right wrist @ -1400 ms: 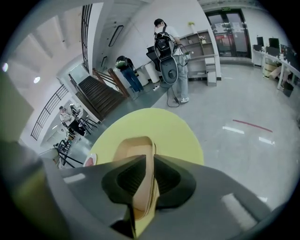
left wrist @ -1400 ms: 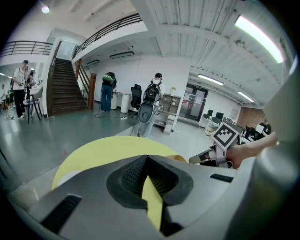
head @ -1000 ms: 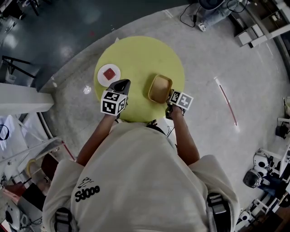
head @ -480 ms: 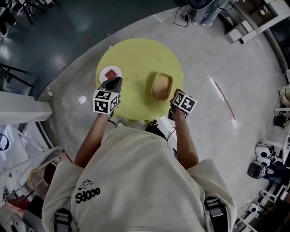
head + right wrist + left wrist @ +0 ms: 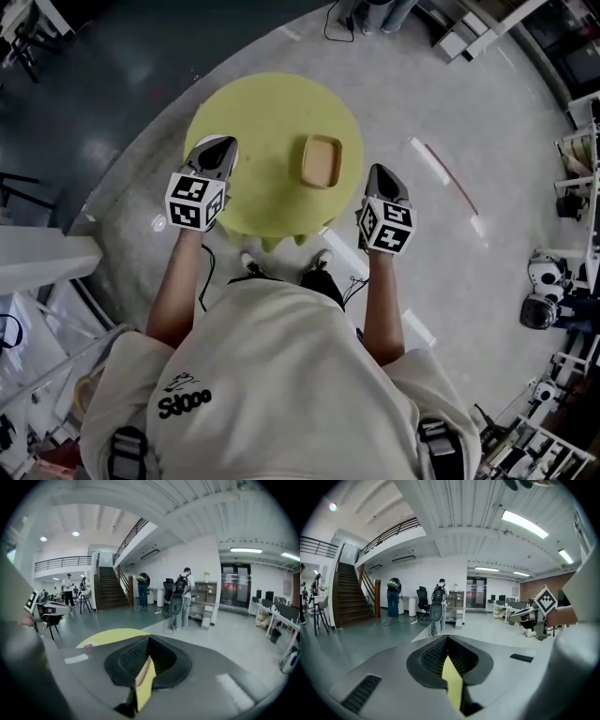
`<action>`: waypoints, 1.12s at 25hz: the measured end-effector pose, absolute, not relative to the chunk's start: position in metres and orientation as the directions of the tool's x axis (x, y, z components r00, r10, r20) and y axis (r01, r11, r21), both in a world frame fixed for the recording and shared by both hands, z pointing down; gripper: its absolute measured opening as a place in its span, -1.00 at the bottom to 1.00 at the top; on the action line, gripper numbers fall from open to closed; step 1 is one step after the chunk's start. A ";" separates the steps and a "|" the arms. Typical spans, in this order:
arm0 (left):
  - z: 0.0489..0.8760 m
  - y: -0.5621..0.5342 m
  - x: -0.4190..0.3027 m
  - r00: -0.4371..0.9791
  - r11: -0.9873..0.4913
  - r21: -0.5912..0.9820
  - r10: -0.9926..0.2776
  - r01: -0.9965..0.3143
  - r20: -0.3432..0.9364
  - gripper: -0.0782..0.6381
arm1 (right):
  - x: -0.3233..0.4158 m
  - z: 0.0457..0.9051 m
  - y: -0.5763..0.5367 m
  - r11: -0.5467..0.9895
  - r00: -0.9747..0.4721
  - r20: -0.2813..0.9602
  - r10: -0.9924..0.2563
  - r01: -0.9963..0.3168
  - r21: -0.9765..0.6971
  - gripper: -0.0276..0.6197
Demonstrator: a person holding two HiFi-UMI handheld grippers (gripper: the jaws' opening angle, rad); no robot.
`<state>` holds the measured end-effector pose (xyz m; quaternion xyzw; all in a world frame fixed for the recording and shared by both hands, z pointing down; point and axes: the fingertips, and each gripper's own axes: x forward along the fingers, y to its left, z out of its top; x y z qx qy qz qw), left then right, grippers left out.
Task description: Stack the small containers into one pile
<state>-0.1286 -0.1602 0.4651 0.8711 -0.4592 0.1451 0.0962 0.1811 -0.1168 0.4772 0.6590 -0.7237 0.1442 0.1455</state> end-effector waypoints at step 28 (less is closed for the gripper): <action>0.254 -0.129 -0.027 0.606 -0.590 -0.301 -0.794 -0.749 0.048 -0.76 | 0.160 0.253 -0.122 0.445 -0.442 0.074 -0.894 -0.861 0.246 -0.88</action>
